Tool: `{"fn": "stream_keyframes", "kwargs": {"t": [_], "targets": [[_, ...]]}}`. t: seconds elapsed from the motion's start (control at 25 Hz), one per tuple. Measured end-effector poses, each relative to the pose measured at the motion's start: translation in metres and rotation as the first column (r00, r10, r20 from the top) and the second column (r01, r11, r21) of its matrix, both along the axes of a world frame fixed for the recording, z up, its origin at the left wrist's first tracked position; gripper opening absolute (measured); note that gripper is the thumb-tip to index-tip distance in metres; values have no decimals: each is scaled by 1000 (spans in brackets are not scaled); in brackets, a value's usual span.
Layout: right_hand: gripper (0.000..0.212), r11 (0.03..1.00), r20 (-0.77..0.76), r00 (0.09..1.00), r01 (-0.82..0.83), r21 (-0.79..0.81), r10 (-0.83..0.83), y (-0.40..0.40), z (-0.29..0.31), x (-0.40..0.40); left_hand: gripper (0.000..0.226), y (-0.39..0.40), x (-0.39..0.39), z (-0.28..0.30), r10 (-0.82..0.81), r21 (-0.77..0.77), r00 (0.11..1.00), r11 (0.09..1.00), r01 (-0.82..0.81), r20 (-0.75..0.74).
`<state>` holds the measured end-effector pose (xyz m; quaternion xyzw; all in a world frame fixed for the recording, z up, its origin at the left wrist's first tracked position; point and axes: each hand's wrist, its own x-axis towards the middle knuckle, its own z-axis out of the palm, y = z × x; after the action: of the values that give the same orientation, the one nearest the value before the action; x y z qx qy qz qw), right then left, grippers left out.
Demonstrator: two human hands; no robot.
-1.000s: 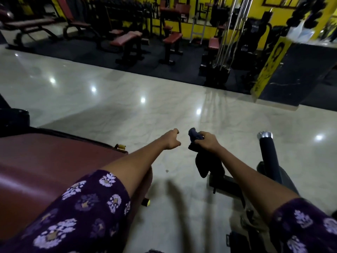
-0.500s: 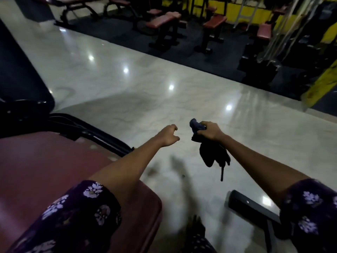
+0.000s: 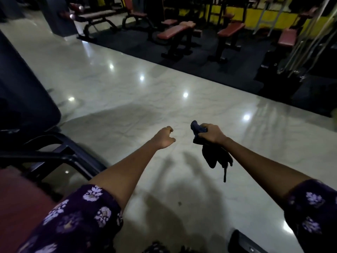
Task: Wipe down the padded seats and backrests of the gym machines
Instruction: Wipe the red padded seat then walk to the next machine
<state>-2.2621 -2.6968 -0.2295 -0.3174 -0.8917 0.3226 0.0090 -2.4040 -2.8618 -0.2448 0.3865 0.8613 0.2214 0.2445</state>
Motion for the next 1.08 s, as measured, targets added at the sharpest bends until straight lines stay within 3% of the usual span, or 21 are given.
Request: {"fn": "stream_keyframes", "kwargs": {"t": [0.28, 0.56, 0.8, 1.08], "targets": [[22, 966, -4, 966, 260, -12, -260, 142, 17, 60, 52, 192, 31, 11, -268, -27, 963, 963, 269, 25], [22, 782, -37, 781, 623, -23, -623, 253, 32, 150, 50, 387, 86, 29, -611, 7, 792, 792, 611, -5], [25, 440, -103, 431, 893, -97, -896, 296, 25, 264, 50, 500, 200, 30, -820, 13, 570, 571, 821, 48], [27, 142, -96, 134, 986, -82, -986, 335, 12, 432, 50, 603, 386, 28, -966, 9, 259, 259, 966, -15]]}}
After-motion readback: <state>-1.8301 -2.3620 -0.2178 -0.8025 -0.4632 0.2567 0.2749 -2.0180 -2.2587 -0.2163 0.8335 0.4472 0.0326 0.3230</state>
